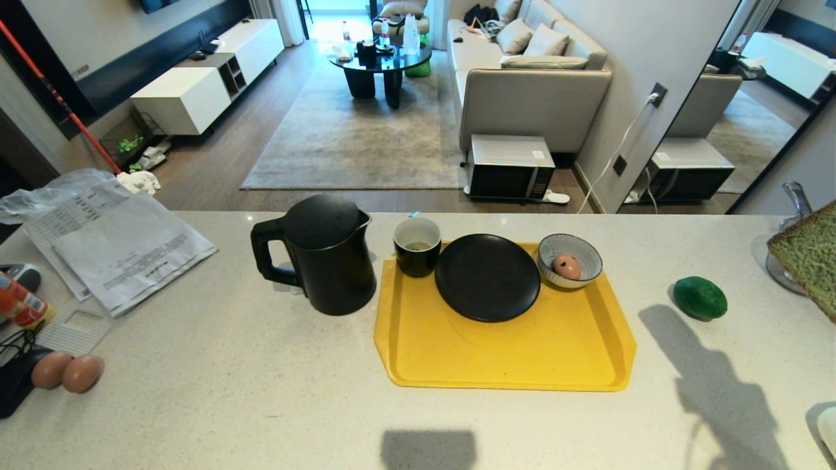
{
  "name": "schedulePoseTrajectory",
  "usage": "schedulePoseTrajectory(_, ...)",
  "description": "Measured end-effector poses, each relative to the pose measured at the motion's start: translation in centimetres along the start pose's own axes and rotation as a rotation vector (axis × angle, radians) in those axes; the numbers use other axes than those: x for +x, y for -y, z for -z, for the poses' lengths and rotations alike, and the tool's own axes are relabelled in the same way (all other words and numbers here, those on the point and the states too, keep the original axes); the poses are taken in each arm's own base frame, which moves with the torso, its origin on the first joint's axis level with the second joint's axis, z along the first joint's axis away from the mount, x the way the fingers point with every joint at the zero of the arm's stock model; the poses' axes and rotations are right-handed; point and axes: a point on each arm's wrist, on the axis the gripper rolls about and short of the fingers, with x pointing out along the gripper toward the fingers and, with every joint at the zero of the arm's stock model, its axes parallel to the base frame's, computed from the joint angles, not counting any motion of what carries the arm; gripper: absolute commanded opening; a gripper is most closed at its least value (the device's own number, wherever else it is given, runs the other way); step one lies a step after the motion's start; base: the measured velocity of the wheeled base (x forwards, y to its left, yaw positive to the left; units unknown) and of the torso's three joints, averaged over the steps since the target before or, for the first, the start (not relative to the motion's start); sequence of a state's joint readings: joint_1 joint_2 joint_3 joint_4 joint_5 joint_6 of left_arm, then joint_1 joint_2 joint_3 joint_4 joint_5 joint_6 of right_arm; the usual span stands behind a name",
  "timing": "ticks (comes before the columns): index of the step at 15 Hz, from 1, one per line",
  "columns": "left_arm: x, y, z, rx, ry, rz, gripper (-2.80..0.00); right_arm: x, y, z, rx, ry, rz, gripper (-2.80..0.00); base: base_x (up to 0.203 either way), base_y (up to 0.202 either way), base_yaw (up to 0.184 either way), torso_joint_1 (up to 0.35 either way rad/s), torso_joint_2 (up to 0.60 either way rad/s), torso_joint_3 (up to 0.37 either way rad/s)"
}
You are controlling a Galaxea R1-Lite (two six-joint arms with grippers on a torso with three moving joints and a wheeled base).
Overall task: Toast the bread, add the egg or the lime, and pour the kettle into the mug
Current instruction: Put the bread slices in the toaster
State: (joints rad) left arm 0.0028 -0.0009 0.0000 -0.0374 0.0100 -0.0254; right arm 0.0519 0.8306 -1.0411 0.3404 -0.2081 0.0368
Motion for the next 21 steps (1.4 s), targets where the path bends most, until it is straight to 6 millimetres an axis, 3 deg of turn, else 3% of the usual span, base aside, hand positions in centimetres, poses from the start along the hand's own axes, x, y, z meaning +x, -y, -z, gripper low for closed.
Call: schedulePoseTrajectory(21,0.0,0.0,0.0,0.0,0.0,0.0,-2.8,-0.13,0.02,-0.13,0.001,0.007,0.0,-2.8,0.0,0.0,0.0,0.077,-0.14,-0.065)
